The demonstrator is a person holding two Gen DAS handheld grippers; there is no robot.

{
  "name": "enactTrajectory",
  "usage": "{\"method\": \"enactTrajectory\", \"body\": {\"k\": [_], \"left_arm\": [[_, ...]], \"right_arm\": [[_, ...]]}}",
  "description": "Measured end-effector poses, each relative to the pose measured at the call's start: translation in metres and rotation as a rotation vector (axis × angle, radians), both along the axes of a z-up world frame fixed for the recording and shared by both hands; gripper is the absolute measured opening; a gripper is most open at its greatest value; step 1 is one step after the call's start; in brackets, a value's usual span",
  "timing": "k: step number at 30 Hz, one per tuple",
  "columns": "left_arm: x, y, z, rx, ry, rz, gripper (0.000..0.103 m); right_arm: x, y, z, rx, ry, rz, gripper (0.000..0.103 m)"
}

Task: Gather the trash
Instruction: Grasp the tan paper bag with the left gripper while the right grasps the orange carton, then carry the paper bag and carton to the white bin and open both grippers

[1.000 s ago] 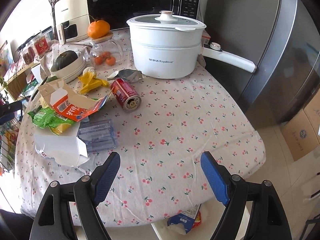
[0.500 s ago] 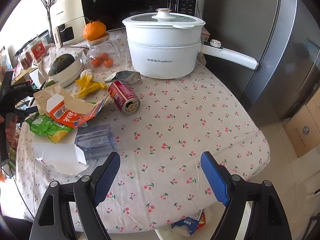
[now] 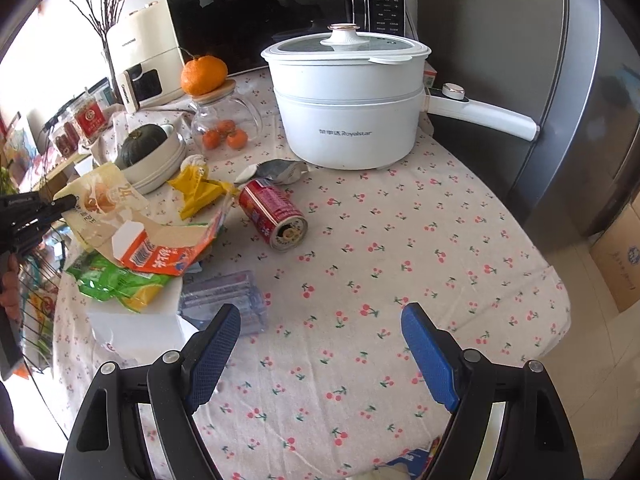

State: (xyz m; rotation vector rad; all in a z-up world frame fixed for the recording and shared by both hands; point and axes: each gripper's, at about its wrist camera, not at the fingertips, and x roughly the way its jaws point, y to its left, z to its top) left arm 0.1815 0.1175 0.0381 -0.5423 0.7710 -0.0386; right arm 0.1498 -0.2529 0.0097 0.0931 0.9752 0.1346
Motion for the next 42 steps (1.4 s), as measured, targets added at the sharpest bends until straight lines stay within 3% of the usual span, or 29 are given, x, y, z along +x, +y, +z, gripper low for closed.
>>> {"method": "enactTrajectory", "body": {"k": [4,8,11,19,23,25,27,28,33,42], "left_arm": [[-0.028,-0.006,0.015,0.093,-0.043,-0.025,0.004],[-0.052,-0.01,0.016,0.136,-0.073,-0.041,0.004],[-0.056,-0.009,0.011,0.107,-0.053,-0.063,0.004],[-0.057,-0.002,0.006,0.082,-0.04,-0.072,0.004],[-0.057,0.001,0.005,0.084,-0.036,-0.07,0.004],[-0.058,0.001,0.006,0.084,-0.037,-0.071,0.004],[-0.058,0.001,0.007,0.091,-0.04,-0.068,0.004],[-0.059,0.001,0.008,0.096,-0.043,-0.067,0.004],[-0.064,0.001,0.016,0.102,-0.073,-0.057,0.004],[-0.08,-0.006,0.038,0.061,-0.149,-0.105,0.004]], "right_arm": [[0.014,0.012,-0.003,0.12,0.006,0.004,0.084],[0.033,0.025,-0.008,0.205,0.003,0.013,0.084],[0.046,0.036,-0.015,0.215,0.0,0.028,0.082],[0.072,0.055,-0.037,0.267,0.023,0.018,0.065],[0.08,0.065,-0.051,0.279,0.053,0.02,0.049],[0.082,0.07,-0.056,0.28,0.062,0.031,0.036],[0.083,0.073,-0.058,0.284,0.063,0.041,0.016],[0.082,0.074,-0.058,0.289,0.06,0.042,0.014],[0.076,0.069,-0.042,0.336,0.013,0.017,0.006],[0.038,0.039,0.027,0.386,-0.146,0.017,0.003]]}}
